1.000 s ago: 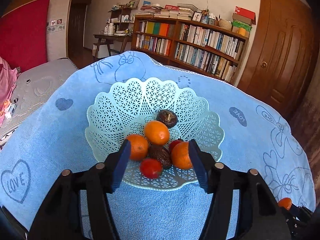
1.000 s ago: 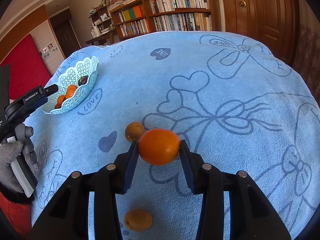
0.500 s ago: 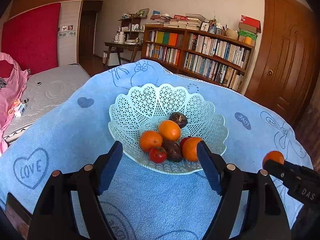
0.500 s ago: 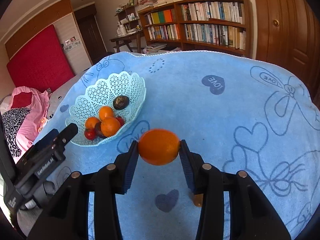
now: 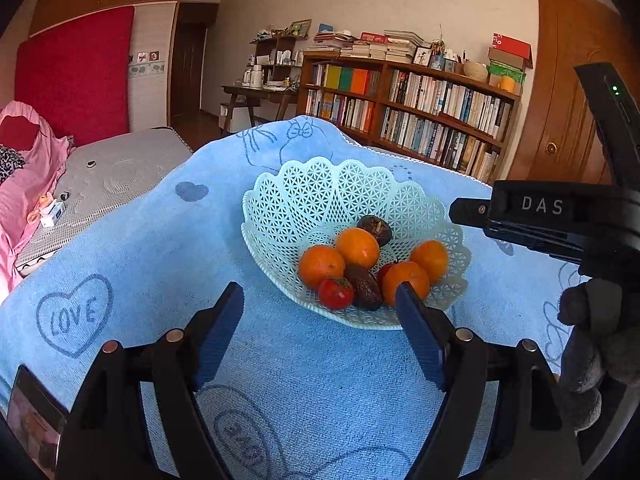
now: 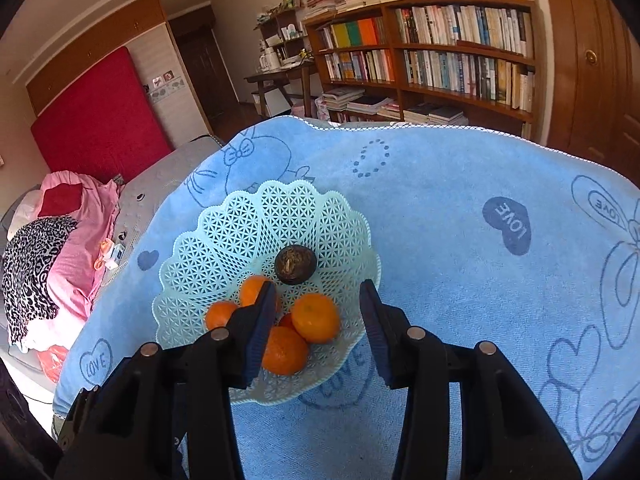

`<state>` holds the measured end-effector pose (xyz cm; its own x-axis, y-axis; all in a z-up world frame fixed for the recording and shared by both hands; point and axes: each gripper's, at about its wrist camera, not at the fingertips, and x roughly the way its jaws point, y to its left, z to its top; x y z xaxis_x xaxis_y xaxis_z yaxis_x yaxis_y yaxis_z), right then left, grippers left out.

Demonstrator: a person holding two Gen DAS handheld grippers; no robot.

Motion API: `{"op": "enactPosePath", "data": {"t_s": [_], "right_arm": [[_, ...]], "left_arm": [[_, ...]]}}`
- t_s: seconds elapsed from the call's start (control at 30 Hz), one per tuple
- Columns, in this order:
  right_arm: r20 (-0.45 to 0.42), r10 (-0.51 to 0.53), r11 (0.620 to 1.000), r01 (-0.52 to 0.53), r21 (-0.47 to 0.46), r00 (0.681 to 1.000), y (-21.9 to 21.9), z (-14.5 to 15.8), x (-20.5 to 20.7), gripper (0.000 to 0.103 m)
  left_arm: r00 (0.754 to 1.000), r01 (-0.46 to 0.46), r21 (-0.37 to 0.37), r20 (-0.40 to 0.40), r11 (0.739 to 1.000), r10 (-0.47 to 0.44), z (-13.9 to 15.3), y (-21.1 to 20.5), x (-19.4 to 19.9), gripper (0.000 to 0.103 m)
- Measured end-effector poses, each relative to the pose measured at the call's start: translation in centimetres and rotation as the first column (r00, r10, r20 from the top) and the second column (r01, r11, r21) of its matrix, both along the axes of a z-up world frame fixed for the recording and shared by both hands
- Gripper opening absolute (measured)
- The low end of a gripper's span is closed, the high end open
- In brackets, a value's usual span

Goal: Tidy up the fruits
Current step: 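Carry the orange into the basket and open the right tool, then grasp a small tan fruit with the right tool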

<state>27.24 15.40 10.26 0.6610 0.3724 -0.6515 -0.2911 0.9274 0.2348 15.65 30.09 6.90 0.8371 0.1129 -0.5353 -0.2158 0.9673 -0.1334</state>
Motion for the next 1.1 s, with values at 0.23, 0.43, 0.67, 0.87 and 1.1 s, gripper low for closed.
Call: {"op": "enactPosePath", "data": {"t_s": [0.23,0.43,0.67,0.87,1.1], "right_arm": [[-0.001,-0.063,0.998,0.063,-0.025,0.998,-4.7,-0.3,-1.8,0.045],[-0.040,-0.129,0.991,0.127,-0.044,0.991,-9.6,-1.8,-4.5,0.045],[-0.070,-0.149,0.988,0.146,-0.049,0.986,-13.1,-3.9,-9.4,0.045],[-0.090,-0.147,0.985,0.137,-0.108,0.985,-14.2,-6.2,-14.6,0.045],[-0.118,-0.087,0.995,0.081,-0.057,0.989,-14.7,-7.2,-19.4,0.045]], "left_arm": [[1.000,0.015,0.021,0.019,1.000,-0.016,0.2,-0.8,-0.4,0.084],[0.999,0.045,0.033,0.023,0.998,-0.046,0.3,-1.9,-0.7,0.084],[0.993,0.112,0.067,0.029,0.992,-0.114,0.7,-3.7,-1.0,0.090],[0.985,0.170,0.082,0.018,0.982,-0.172,0.7,-5.2,-1.1,0.091],[0.973,0.230,0.097,0.003,0.968,-0.231,0.7,-7.0,-1.3,0.093]]}}
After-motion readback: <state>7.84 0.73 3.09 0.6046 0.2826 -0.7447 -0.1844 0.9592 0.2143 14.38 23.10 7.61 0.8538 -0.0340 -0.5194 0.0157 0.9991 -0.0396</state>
